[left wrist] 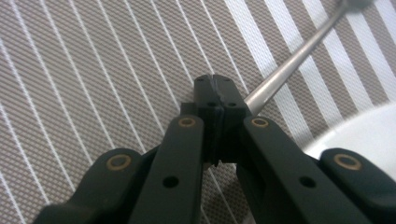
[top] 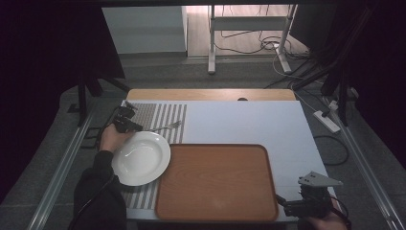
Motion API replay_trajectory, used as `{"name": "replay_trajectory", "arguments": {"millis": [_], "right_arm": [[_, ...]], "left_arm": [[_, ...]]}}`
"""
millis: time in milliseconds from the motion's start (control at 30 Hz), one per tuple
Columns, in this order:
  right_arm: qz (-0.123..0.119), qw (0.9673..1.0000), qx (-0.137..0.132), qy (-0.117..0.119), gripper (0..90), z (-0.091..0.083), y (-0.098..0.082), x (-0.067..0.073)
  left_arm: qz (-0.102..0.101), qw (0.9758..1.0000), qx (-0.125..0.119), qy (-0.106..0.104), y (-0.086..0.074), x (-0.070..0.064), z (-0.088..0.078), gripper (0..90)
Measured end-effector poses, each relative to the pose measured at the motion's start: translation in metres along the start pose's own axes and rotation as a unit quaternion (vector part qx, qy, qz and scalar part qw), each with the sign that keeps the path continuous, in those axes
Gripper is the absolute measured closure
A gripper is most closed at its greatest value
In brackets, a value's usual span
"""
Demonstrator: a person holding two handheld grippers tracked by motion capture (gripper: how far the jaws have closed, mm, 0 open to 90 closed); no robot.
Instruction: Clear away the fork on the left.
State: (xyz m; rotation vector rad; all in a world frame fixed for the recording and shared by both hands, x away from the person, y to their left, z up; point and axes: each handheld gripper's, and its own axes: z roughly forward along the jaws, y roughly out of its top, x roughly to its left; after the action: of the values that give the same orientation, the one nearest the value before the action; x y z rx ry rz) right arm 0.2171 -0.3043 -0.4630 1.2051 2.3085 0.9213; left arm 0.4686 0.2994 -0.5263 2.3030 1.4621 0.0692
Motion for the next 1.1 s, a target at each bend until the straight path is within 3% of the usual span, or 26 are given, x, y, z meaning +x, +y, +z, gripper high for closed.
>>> {"name": "replay_trajectory", "arguments": {"millis": [200, 333, 500, 633, 800, 867, 967, 1100], "right_arm": [[0.002, 1.0, -0.003, 0.003, 0.0, 0.0, 0.0, 0.0], [0.001, 1.0, -0.003, 0.003, 0.0, -0.001, 0.0, 0.0], [0.0, 1.0, -0.003, 0.004, 0.0, -0.001, 0.0, 0.0], [-0.002, 1.0, -0.003, 0.004, 0.0, -0.001, 0.0, 0.0], [-0.003, 1.0, -0.002, 0.005, 0.0, 0.0, 0.0, 0.0], [-0.004, 1.0, -0.001, 0.006, 0.0, 0.0, 0.0, 0.0], [-0.004, 1.0, -0.002, 0.006, 0.0, -0.001, 0.0, 0.001], [-0.004, 1.0, -0.001, 0.006, 0.0, -0.001, 0.0, 0.001]], "left_arm": [[0.022, 0.9996, 0.011, -0.014, -0.001, -0.004, -0.001, 89.3], [0.019, 0.9995, 0.004, -0.025, -0.001, -0.003, -0.001, 89.1], [0.0, 0.9986, -0.042, -0.031, 0.001, 0.0, -0.007, 69.1], [0.01, 0.9979, -0.061, -0.019, 0.004, -0.003, -0.006, 42.3], [0.014, 0.9967, -0.078, -0.019, 0.01, -0.009, -0.003, 18.1], [0.024, 0.9965, -0.077, -0.021, 0.013, -0.013, -0.001, 7.9], [0.038, 0.9971, -0.063, -0.021, 0.018, -0.021, 0.006, 0.0], [0.054, 0.9974, -0.041, -0.021, 0.024, -0.029, 0.015, 0.0]]}}
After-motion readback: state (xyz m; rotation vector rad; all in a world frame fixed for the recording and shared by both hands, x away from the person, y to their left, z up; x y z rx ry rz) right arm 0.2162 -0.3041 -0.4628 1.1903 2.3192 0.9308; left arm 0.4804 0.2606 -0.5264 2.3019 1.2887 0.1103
